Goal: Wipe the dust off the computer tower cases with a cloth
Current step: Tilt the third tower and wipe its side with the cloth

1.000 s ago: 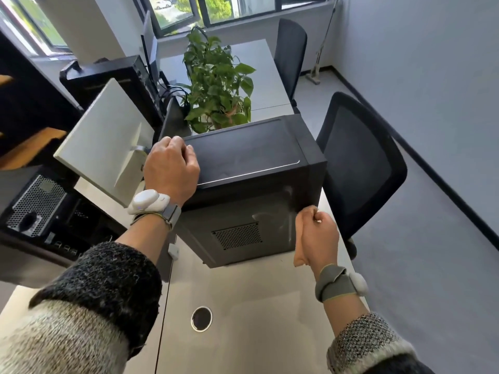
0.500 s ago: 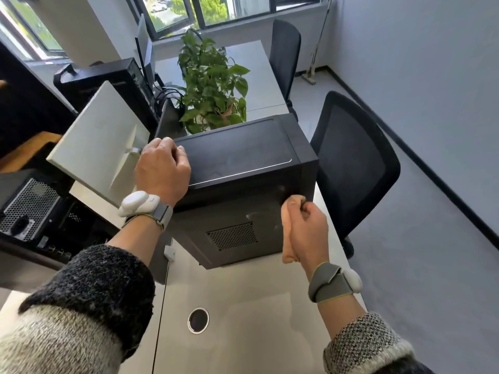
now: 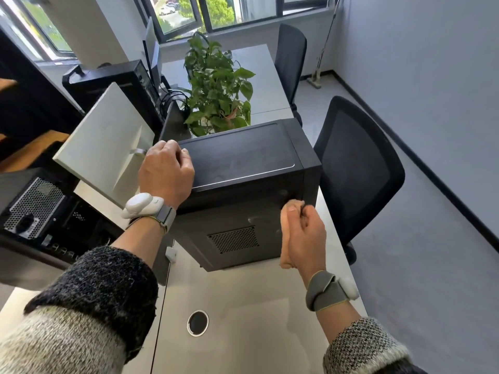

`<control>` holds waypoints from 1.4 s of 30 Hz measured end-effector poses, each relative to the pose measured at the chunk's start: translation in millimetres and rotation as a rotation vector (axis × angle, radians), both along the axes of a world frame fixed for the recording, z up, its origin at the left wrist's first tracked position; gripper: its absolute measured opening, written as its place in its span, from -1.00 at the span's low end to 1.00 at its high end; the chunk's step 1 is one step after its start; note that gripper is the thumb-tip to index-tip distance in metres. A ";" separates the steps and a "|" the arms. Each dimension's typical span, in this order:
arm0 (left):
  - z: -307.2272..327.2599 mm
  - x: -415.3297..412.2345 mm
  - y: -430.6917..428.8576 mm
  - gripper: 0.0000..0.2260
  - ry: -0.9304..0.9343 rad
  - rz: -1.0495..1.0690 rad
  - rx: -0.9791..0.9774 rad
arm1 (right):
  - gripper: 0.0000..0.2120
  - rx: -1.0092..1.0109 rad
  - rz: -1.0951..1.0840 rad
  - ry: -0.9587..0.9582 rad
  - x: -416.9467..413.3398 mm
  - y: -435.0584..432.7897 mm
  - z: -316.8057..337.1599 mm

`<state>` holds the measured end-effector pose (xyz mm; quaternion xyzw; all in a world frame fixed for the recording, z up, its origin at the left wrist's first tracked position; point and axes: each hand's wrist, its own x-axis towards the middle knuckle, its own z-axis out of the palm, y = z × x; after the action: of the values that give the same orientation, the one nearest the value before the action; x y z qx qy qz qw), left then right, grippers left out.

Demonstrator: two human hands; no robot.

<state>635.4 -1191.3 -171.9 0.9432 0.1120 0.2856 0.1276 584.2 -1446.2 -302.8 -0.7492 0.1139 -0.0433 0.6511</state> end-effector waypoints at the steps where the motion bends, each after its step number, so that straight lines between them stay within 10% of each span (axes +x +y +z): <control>1: -0.5 -0.2 0.3 -0.78 -0.002 0.001 -0.003 | -0.76 0.006 0.020 0.030 -1.9 -0.5 -9.6; 19: -1.2 -0.2 -2.3 -0.77 -0.020 0.018 0.020 | -0.74 -0.205 0.087 0.111 -8.6 -5.3 -21.6; 25: -2.2 2.1 -0.7 -0.77 -0.010 0.030 0.025 | -0.77 -0.182 0.059 -0.130 -8.5 9.9 10.1; 42: -3.9 1.4 1.0 -0.78 -0.028 0.014 0.020 | -0.80 -0.021 0.086 0.145 -9.3 7.2 -22.8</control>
<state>636.8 -1190.3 -175.8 0.9396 0.1141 0.3007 0.1174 574.9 -1438.9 -325.6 -0.7614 0.1279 0.0380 0.6344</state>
